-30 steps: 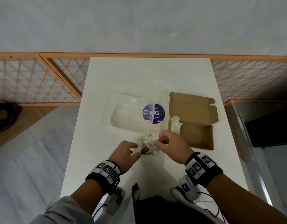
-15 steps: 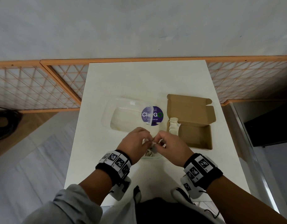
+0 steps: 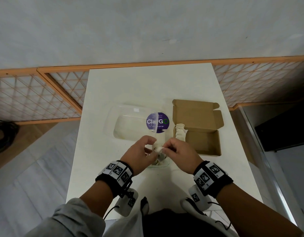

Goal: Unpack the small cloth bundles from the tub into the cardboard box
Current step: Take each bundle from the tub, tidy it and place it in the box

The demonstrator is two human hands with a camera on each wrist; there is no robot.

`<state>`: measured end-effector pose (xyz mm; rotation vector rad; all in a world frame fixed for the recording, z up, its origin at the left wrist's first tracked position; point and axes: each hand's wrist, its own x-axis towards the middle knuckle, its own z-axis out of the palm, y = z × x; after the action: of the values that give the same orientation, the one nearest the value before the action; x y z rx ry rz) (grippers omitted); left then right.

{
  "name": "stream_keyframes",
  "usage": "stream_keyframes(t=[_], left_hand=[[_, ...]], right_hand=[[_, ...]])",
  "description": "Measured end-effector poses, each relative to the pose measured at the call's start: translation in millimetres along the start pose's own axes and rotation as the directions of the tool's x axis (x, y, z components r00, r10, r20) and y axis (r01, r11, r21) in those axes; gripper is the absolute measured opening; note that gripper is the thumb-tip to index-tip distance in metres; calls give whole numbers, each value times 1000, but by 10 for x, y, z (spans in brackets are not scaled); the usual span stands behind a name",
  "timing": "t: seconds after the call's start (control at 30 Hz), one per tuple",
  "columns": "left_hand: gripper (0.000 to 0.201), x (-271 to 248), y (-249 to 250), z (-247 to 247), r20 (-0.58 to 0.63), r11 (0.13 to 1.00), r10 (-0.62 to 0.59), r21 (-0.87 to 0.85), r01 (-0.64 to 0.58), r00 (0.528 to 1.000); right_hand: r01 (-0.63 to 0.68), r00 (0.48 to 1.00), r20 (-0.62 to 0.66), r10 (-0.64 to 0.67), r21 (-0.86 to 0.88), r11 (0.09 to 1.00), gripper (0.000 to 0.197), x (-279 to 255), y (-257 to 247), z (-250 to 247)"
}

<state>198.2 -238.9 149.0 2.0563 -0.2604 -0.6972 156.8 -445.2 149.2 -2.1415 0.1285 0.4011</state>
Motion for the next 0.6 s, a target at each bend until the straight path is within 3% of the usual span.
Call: stream_keyframes(t=[0.07, 0.1, 0.23, 0.6], left_hand=[[62, 7, -4, 45, 37, 997, 32, 71, -34, 999], [60, 20, -11, 65, 26, 992, 58, 113, -61, 998], [6, 56, 4, 87, -55, 982, 57, 182, -47, 997], [21, 33, 100, -5, -101, 970, -113, -225, 87, 988]], right_hand=[[1, 1000, -2, -1, 42, 999, 6, 5, 6, 1], [8, 1000, 1, -8, 64, 998, 6, 7, 0, 2], [37, 999, -16, -35, 121, 992, 8, 0, -15, 6], [-26, 998, -51, 40, 247, 969, 7, -16, -92, -73]])
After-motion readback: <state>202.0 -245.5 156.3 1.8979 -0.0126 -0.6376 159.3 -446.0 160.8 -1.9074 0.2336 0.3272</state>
